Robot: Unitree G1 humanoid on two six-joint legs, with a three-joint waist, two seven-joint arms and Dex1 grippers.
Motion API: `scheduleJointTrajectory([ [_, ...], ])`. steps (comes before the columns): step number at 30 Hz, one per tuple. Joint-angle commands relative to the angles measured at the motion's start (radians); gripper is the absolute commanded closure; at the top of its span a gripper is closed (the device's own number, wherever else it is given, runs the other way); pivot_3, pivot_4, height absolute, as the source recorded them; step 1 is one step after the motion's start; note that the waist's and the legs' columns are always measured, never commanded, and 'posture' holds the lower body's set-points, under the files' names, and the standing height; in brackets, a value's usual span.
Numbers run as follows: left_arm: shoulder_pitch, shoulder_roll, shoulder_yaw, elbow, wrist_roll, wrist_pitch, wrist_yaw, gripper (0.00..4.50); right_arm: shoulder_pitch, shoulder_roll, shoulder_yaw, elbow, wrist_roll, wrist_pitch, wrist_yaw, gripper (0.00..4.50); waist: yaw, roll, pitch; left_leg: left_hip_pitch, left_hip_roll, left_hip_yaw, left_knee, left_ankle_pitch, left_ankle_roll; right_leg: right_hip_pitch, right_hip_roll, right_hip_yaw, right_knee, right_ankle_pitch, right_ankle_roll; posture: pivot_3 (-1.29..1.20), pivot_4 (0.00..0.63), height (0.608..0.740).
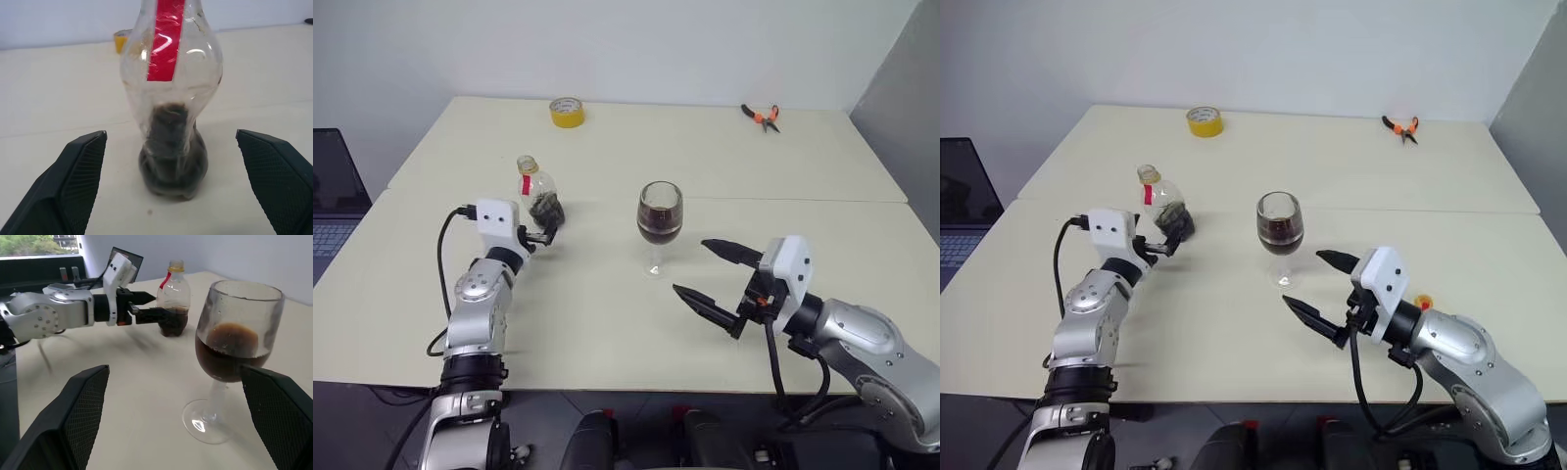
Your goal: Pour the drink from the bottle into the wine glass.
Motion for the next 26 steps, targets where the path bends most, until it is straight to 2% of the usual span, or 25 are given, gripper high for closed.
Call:
scheduleJointTrajectory([
  [1,0.064,-0.01,0.017,-0.151,0.003,0.034,0.045,0.02,0.053,0.064,-0.023,0.107,-0.091,-0.158,-0.024,0.0,0.001,0.0,0.0,0.0,0.0,0.0,-0.001,0.0,0.0,0.0,0.0,0.0,-0.001,0.0,0.0,0.0,0.15,0.74],
  [5,0.105,-0.023,0.004,-0.206,0.016,0.003,0.062,0.02,0.056,0.169,-0.049,0.299,-0.183,-0.339,-0.074,0.0,0.007,0.0,0.0,0.001,0.0,0.001,-0.001,0.0,0.0,0.0,0.0,0.001,0.0,0.0,0.0,0.0,0.15,0.74],
  [8,0.129,-0.029,-0.002,-0.244,0.013,0.017,0.059,0.02,0.025,0.262,-0.09,0.424,-0.222,-0.426,-0.164,0.0,0.009,0.0,0.0,0.002,0.0,0.002,-0.001,0.0,0.0,0.001,0.0,0.002,0.0,0.0,0.0,0.0,0.15,0.74],
  [15,0.182,-0.061,0.009,-0.28,0.016,-0.014,0.091,0.02,-0.078,0.402,-0.115,0.606,-0.282,-0.537,-0.283,0.0,0.009,0.001,-0.001,0.004,0.0,0.003,-0.003,0.0,0.0,0.0,0.001,0.003,0.0,0.0,0.0,0.0,0.15,0.74],
  [26,0.201,-0.063,0.019,-0.232,0.011,-0.061,0.081,0.02,-0.102,0.41,-0.089,0.659,-0.313,-0.563,-0.265,0.0,0.01,0.001,-0.001,0.004,0.0,0.004,-0.003,0.0,0.0,0.0,0.0,0.004,0.0,0.0,0.0,0.0,0.15,0.74],
])
